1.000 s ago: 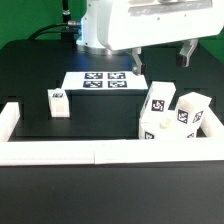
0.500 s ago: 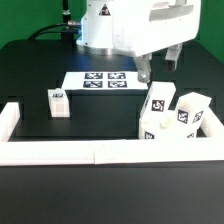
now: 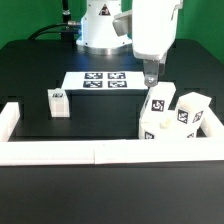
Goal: Assemble stool
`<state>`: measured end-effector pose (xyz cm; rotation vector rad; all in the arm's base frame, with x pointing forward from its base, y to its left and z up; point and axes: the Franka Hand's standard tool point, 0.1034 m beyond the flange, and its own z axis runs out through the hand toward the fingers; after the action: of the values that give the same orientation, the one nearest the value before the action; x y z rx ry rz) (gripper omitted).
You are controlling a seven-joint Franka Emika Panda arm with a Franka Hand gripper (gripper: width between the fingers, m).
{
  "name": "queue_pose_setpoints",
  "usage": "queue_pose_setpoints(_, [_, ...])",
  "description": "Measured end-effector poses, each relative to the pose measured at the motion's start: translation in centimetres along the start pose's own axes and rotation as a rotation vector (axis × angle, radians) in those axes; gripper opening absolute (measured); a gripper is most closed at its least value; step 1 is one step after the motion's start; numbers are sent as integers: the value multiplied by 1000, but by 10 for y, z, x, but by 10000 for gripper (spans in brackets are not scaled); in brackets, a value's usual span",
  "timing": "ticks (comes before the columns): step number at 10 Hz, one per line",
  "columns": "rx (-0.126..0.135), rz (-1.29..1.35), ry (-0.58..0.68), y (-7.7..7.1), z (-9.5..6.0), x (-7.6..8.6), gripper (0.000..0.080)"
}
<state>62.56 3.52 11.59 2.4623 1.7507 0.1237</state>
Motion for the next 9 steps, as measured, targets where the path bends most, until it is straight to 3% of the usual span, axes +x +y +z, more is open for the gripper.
queue_pose_setpoints(2, [33, 43, -23, -10, 6, 12, 649])
queue_pose_setpoints(3, [29, 34, -17, -13, 13, 18, 649])
queue_pose_setpoints(5, [26, 39, -17, -14, 22, 14, 649])
queue_pose_setpoints(9, [27, 43, -19, -13, 23, 12, 649])
